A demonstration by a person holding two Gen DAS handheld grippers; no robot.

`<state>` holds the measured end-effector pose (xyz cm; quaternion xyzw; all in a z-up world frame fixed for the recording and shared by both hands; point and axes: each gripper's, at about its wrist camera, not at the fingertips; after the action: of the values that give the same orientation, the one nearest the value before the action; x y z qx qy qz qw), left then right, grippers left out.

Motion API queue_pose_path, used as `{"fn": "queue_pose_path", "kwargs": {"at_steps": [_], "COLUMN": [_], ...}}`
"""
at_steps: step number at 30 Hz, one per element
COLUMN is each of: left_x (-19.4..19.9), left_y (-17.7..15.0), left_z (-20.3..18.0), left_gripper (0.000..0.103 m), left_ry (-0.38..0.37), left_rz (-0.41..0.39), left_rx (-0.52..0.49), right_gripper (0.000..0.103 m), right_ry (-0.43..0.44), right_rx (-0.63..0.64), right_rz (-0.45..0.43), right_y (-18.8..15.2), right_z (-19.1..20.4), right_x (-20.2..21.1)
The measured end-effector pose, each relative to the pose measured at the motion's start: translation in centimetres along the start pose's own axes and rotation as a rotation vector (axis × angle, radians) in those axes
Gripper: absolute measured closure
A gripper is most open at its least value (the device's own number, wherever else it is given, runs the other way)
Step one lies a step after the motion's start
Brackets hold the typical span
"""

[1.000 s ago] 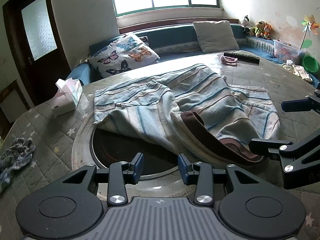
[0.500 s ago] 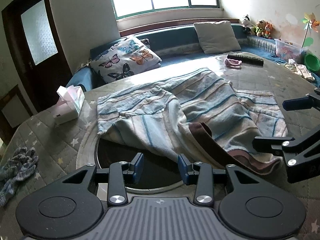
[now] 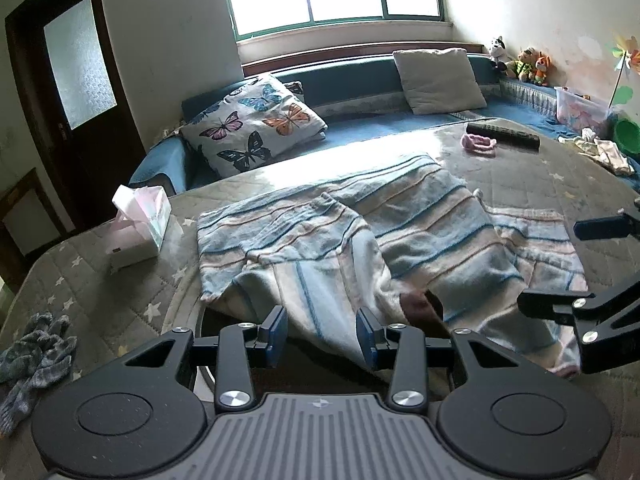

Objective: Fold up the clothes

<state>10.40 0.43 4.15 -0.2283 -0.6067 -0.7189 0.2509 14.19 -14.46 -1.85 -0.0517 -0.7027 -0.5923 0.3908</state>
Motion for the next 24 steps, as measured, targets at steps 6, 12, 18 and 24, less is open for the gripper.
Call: {"fn": "queue_pose_path", "kwargs": {"at_steps": [6,12,18,24], "left_x": [-1.0,-2.9,-5.5,-8.6], "left_y": [2.1,4.3,5.5,6.5], "left_z": [-0.4,-1.5,-2.5,-3.0], "left_gripper": [0.062,0.062,0.062,0.062], "left_ry": [-0.008,-0.018,-0.026,-0.024], "left_rz": [-0.021,-0.018,0.006,0.046], "left_rx": [-0.018,-0.035,-0.060,-0.051], "right_gripper": [0.001,0.005,0.011,0.016], "right_ry": [-0.022,-0.064,-0.127,-0.176], "right_rx": [-0.018,-0.052,-0.128,-0.177], "right_rz": [0.010,0.008,0.029,0.053], "right_y": [0.5,0.9,0.6,0.7], "right_z": [-1.4,-3.7,-7.6,-11.0], "right_x": [-0.7,-1.0,-2.1,-4.0]}}
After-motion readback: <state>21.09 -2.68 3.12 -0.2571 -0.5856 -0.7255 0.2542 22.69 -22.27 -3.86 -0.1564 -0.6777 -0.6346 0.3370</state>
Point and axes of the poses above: each gripper's, at about its wrist camera, not at the fingertips, and x roughly against the way its jaws point, z to its left, y to its top
